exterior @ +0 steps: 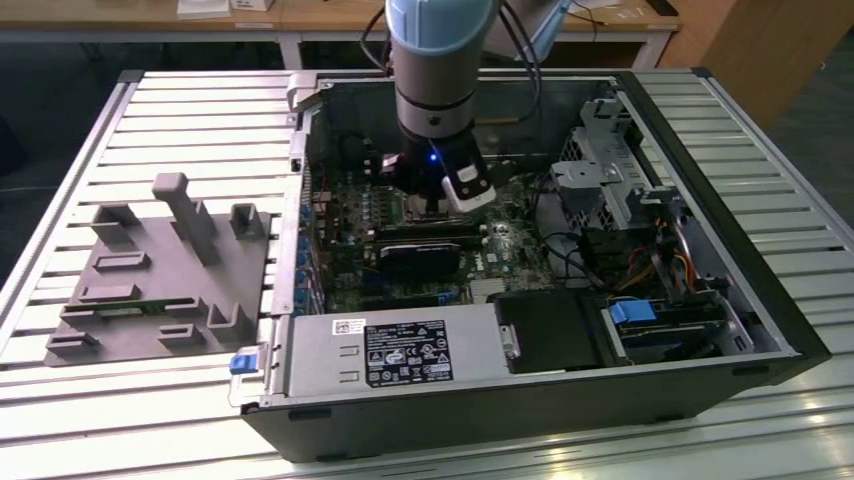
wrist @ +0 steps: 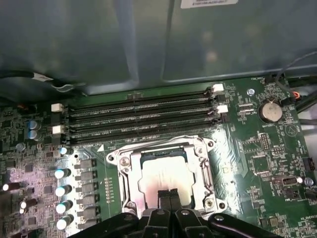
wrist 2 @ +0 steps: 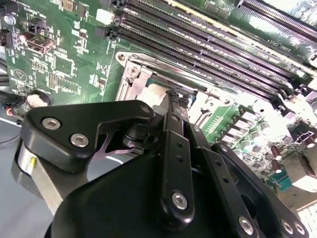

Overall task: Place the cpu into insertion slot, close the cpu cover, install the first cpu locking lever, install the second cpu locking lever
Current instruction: 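Install the second cpu locking lever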

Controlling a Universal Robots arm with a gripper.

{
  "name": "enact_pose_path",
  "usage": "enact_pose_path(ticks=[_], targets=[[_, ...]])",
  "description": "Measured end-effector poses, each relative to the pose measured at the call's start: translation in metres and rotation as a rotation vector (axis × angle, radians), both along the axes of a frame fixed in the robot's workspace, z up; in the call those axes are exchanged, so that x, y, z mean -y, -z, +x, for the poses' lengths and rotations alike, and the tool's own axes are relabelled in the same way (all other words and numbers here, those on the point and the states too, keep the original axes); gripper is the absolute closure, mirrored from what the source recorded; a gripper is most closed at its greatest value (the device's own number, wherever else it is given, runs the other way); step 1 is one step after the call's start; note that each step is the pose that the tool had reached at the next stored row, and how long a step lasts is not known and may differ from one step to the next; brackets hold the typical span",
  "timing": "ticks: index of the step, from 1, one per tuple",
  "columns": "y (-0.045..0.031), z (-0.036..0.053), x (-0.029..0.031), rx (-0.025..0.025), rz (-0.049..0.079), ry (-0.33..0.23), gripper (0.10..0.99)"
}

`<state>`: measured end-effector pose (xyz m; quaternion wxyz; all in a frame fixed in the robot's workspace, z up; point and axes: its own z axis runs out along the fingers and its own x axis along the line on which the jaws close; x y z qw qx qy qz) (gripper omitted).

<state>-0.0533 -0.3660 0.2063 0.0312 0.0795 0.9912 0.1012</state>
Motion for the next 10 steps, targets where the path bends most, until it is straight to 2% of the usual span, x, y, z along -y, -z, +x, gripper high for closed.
enact_pose_path(ticks=[3, 7, 10], targets=[[0.0, 0.0007, -0.0067, -0.0001, -0.025, 0.0, 0.984], [-0.0001, 0.0011, -0.0137, -0.0002, -0.034, 0.0, 0.984], [-0.0021, 0.0011, -0.0153, -0.0002, -0.035, 0.0, 0.984]])
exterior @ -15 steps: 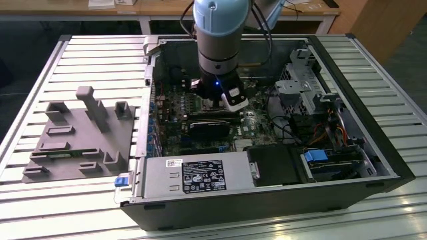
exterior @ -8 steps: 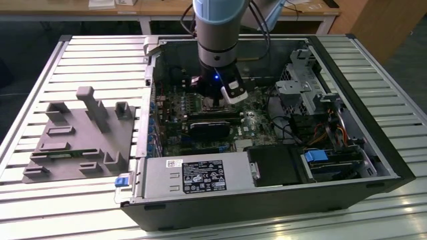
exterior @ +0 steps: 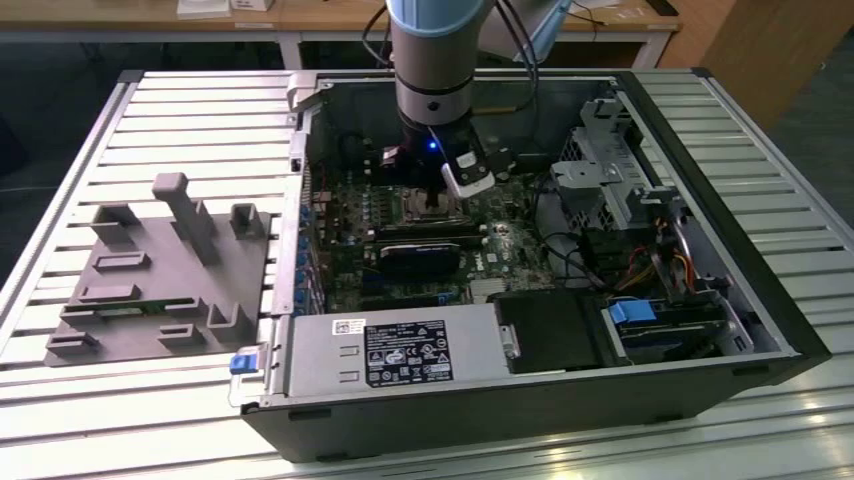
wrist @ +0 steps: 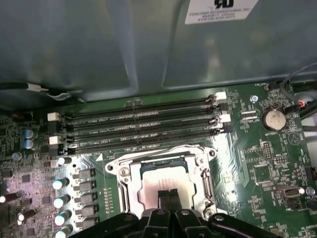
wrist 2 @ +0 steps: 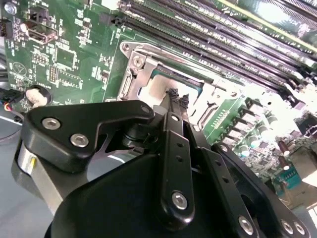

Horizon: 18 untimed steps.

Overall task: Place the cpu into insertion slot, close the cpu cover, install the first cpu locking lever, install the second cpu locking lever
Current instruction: 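Install the second cpu locking lever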

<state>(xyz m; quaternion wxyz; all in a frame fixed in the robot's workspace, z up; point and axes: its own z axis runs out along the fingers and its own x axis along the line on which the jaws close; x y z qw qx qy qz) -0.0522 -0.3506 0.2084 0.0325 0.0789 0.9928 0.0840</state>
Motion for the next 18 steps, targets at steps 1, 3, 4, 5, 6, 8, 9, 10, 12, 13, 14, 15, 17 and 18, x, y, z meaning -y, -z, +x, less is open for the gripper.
enact_pose_path(ticks=[1, 3, 4, 5, 6, 8, 9, 10, 12, 13, 14, 15, 17, 18], targets=[[-0.0017, 0.0, -0.0002, 0.0, 0.0, 0.0, 0.984], [-0.0059, 0.0, -0.0005, 0.0001, 0.0, 0.0, 0.984], [-0.0082, 0.0, -0.0006, 0.0001, 0.0, 0.0, 0.984], [-0.0104, 0.0, -0.0008, 0.0002, 0.0, 0.0, 0.984], [-0.0126, 0.0, -0.0008, 0.0004, 0.0, 0.0, 0.984], [-0.0157, 0.0, -0.001, 0.001, 0.0, 0.0, 0.984], [-0.0164, 0.0, -0.0011, 0.0013, 0.0, 0.0, 0.984], [-0.0163, 0.0, -0.0012, 0.0015, 0.0, 0.0, 0.984], [-0.0164, 0.0, -0.0012, 0.0014, 0.0, 0.0, 0.984], [-0.0164, 0.0, -0.0011, 0.0014, 0.0, 0.0, 0.984], [-0.0164, 0.0, -0.0011, 0.0013, -0.001, 0.0, 0.984], [-0.0165, 0.0, -0.0011, 0.0013, -0.001, 0.0, 0.984], [-0.0164, 0.0, -0.0012, 0.0013, -0.001, 0.0, 0.984], [-0.0165, 0.0, -0.0011, 0.0013, -0.001, 0.0, 0.984]])
